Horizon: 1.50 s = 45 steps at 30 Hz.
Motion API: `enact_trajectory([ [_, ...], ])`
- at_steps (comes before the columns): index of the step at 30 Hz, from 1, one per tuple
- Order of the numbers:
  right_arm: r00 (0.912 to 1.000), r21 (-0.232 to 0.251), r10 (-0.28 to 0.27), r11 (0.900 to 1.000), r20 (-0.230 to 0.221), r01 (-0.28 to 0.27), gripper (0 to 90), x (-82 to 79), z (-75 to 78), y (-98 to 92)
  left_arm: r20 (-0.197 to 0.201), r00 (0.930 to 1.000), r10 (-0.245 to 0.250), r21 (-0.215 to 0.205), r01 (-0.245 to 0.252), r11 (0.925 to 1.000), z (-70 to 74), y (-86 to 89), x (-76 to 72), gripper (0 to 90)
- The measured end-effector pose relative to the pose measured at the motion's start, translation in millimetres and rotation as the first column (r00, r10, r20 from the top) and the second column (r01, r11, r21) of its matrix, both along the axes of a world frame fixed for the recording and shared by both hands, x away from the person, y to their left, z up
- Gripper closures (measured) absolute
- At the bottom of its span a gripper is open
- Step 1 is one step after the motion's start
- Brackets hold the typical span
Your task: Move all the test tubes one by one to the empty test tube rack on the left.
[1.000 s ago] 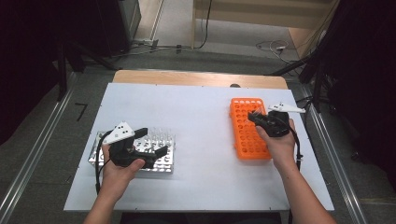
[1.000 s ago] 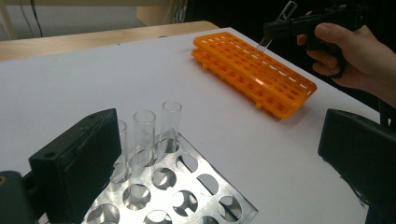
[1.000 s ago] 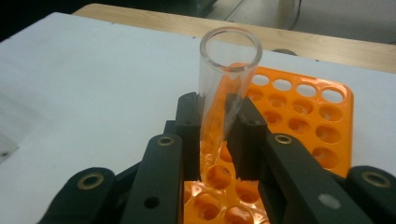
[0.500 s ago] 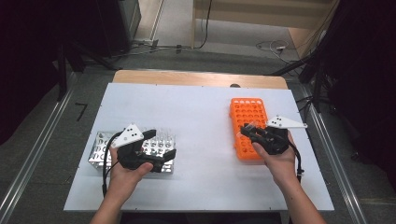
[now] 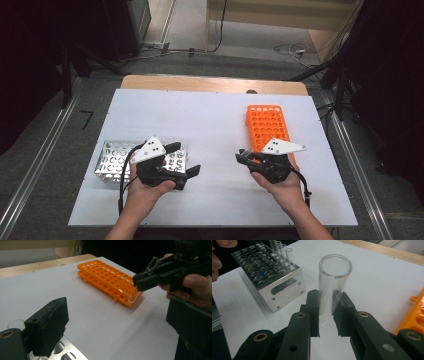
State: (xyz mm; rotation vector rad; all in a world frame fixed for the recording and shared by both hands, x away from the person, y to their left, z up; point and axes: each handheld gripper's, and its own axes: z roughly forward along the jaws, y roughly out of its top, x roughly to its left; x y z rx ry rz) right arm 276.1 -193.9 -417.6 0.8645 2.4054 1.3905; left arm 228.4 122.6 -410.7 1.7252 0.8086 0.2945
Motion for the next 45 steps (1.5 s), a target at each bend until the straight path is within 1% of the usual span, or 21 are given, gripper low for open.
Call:
enact_trajectory([
  [2, 0.9998, 0.0, 0.017, 1.0, -0.007, -0.017, 73.6, -2.6, -0.4, 5.2, 0.005, 1.0, 0.002, 0.004, -0.002, 1.0, 0.8, -5.4, -1.4, 7.7],
  [4, 0.9993, -0.005, 0.037, 0.999, -0.009, -0.037, 73.7, -5.7, -0.6, 10.5, 0.008, 0.9999, 0.011, 0.013, -0.011, 0.9999, 1.2, -11.8, -2.3, 13.9],
  [6, 0.9987, -0.005, 0.051, 0.999, -0.01, -0.051, 73.6, -8.6, -0.9, 15.0, 0.002, 1.0, 0.001, 0.017, -0.001, 0.9999, 1.0, -17.6, -2.9, 16.7],
  [7, 0.9982, -0.007, 0.058, 0.998, -0.01, -0.058, 73.6, -9.8, -1.0, 17.1, 0.005, 1.0, 0.0, 0.026, 0.0, 0.9997, 1.1, -20.0, -3.3, 18.0],
  [13, 0.9958, -0.014, 0.091, 0.996, -0.009, -0.091, 73.6, -17.7, -1.9, 28.1, 0.017, 0.9993, -0.033, 0.02, 0.032, 0.9993, 2.4, -30.6, -6.9, 27.7],
  [25, 0.9883, -0.034, 0.152, 0.988, -0.012, -0.152, 73.6, -28.9, -4.5, 45.1, 0.046, 0.995, -0.089, 0.021, 0.088, 0.9959, 3.5, -39.6, -11.7, 47.9],
  [31, 0.985, -0.038, 0.172, 0.984, -0.015, -0.172, 73.6, -33.2, -4.1, 50.5, 0.057, 0.9903, -0.127, 0.025, 0.125, 0.9918, 3.3, -47.3, -14.2, 55.3],
  [37, 0.9822, -0.041, 0.187, 0.981, -0.014, -0.188, 73.6, -36.4, -2.2, 53.7, 0.056, 0.988, -0.144, 0.028, 0.142, 0.9894, 2.7, -51.8, -15.3, 62.7],
  [45, 0.9788, -0.043, 0.204, 0.978, -0.015, -0.205, 73.6, -40.2, -0.5, 57.1, 0.059, 0.9855, -0.159, 0.036, 0.157, 0.987, 2.2, -56.8, -16.5, 69.5],
])
